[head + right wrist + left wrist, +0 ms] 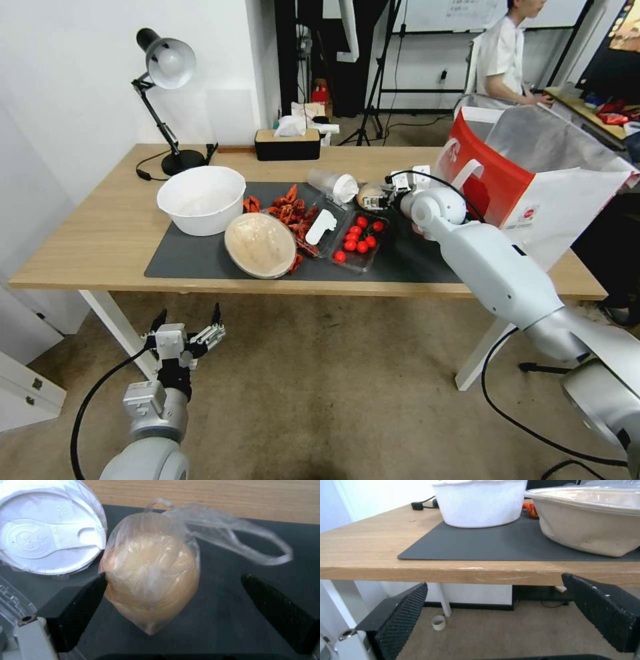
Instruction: Pick up the trash from the table and place it into the takeout bag.
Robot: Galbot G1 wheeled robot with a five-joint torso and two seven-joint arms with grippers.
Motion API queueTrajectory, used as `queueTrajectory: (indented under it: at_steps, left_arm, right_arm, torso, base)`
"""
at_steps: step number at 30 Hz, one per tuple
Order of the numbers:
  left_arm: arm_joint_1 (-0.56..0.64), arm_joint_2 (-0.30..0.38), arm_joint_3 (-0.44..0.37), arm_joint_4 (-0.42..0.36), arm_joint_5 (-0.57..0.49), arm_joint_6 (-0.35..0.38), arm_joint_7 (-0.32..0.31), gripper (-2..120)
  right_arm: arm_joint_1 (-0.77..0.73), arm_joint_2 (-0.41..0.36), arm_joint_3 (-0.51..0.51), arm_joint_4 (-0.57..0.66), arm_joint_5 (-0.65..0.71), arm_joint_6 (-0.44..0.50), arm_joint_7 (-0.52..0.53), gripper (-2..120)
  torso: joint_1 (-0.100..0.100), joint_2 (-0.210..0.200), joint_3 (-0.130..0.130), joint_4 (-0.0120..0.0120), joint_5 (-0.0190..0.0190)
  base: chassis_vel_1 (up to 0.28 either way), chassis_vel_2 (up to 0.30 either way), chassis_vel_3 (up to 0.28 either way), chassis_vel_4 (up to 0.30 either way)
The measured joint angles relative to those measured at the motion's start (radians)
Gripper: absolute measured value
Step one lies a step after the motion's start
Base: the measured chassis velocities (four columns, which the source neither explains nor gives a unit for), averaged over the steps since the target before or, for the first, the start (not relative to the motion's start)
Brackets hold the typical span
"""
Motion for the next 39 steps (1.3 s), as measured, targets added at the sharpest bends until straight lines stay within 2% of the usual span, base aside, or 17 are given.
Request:
queueTrajectory:
  at_steps: [12, 28, 34, 36, 38, 39]
  left_arm:
    - [-0.002, 0.010, -0.013, 0.001, -0.018, 0.000, -0.001, 100]
    - [-0.003, 0.015, -0.013, 0.003, -0.022, 0.000, -0.001, 100]
    - [-0.001, 0.014, -0.010, 0.003, -0.022, 0.000, -0.001, 100]
    - [-0.001, 0.014, -0.010, 0.000, -0.022, 0.000, -0.001, 100]
    - [-0.001, 0.014, -0.010, 0.000, -0.022, 0.000, -0.001, 100]
    - [-0.001, 0.014, -0.010, -0.001, -0.022, 0.000, -0.001, 100]
  right_arm:
    - [0.016, 0.043, 0.004, -0.087, -0.008, -0.004, -0.022, 100]
    - [0.030, 0.048, 0.005, -0.105, -0.037, 0.000, -0.039, 100]
    - [0.030, 0.044, 0.003, -0.109, -0.061, 0.028, -0.060, 87]
    - [0.027, 0.041, 0.003, -0.110, -0.062, 0.029, -0.065, 77]
    - [0.027, 0.040, 0.003, -0.110, -0.062, 0.029, -0.066, 76]
    - [0.025, 0.039, 0.003, -0.110, -0.062, 0.029, -0.066, 71]
  torso:
    - [0.000, 0.000, 0.000, 0.0001, 0.0000]
    - [0.000, 0.000, 0.000, 0.0001, 0.0000]
    - [0.000, 0.000, 0.000, 0.0000, 0.0000]
    - [0.000, 0.000, 0.000, 0.0000, 0.0000]
    - [0.000, 0.000, 0.000, 0.0000, 0.0000]
    - [0.000, 0.000, 0.000, -0.0001, 0.0000]
  base:
    - [0.000, 0.000, 0.000, 0.000]
    - [0.000, 0.000, 0.000, 0.000]
    - [0.000, 0.000, 0.000, 0.000]
    - [0.000, 0.000, 0.000, 0.000]
    - [0.000, 0.000, 0.000, 0.000]
    - [0.000, 0.000, 0.000, 0.000]
